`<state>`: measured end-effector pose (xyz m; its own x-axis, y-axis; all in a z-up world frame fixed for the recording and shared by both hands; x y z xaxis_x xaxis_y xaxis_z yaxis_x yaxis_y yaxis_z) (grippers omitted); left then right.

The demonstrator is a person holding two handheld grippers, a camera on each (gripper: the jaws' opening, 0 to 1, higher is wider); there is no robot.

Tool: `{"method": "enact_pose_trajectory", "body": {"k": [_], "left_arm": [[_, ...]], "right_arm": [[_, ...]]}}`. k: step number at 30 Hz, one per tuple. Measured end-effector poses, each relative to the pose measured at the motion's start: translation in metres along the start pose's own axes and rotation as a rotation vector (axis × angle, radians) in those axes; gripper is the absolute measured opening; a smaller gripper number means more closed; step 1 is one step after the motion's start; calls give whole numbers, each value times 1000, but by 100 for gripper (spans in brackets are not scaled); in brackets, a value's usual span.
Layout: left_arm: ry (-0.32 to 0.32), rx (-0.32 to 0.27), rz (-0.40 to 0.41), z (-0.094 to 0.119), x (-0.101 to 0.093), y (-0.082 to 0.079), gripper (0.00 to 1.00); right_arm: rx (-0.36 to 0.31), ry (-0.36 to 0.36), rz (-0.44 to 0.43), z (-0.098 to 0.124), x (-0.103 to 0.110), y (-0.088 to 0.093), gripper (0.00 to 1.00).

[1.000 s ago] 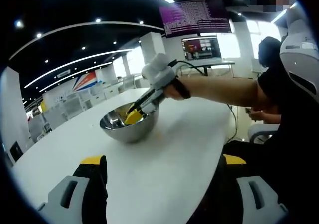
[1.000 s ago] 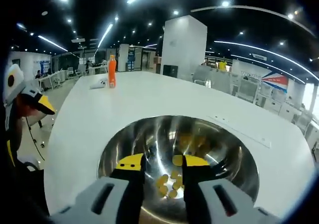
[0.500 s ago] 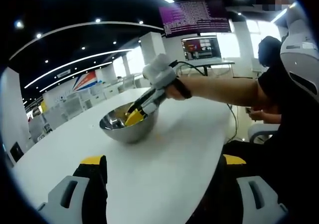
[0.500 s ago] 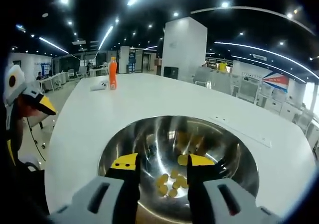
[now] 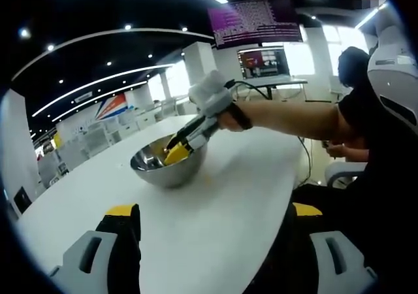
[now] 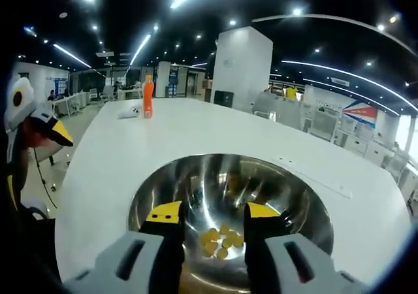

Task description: Pick up the QQ candy scattered on the table and place it into the stainless steel bowl on the table

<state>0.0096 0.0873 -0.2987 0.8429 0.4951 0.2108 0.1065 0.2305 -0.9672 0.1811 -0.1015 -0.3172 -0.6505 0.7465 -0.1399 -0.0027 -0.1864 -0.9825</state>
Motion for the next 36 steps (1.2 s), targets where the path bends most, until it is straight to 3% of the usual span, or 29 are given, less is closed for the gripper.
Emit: {"method": "enact_pose_trajectory", "body": {"k": [6, 9, 14, 17, 20, 27, 32, 36], "left_arm": [[0, 1, -1, 0, 1, 0, 94], [-5, 7, -3, 1, 2, 1, 93], [-4, 12, -2, 0, 2, 2, 93], [-1, 6, -1, -1, 1, 0, 93], [-3, -3, -1, -1, 1, -2, 93], [-13, -3, 0, 0, 4, -2, 93], [-10, -6, -3, -1, 3, -4, 93], [-8, -9, -4, -2, 3, -5, 93]], "right_arm": [[-17, 17, 9, 1, -6, -6, 32], [-78, 46, 10, 7, -9, -16, 30], [-173, 83, 42, 19, -13, -43, 17], [-209, 90, 53, 27, -12, -62, 20], [-306, 95, 74, 41, -8, -95, 22], [-477, 8, 86, 86, 32, -161, 24], [-543, -54, 119, 110, 64, -182, 25], [-570, -109, 137, 124, 90, -185, 25]]}}
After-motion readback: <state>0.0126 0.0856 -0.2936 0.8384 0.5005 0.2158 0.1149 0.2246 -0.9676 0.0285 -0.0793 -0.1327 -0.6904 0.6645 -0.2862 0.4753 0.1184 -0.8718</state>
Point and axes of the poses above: the point that each gripper's makers call its tool centre point, and the gripper's own axes: z roughly backward along the fingers, x roughly to its left, y roughly out of its underside, the point moved 6 cm from there along z, roughly backward along the fingers, and after that the axes turned 13 degrees about -x, right-handed, at the moved point
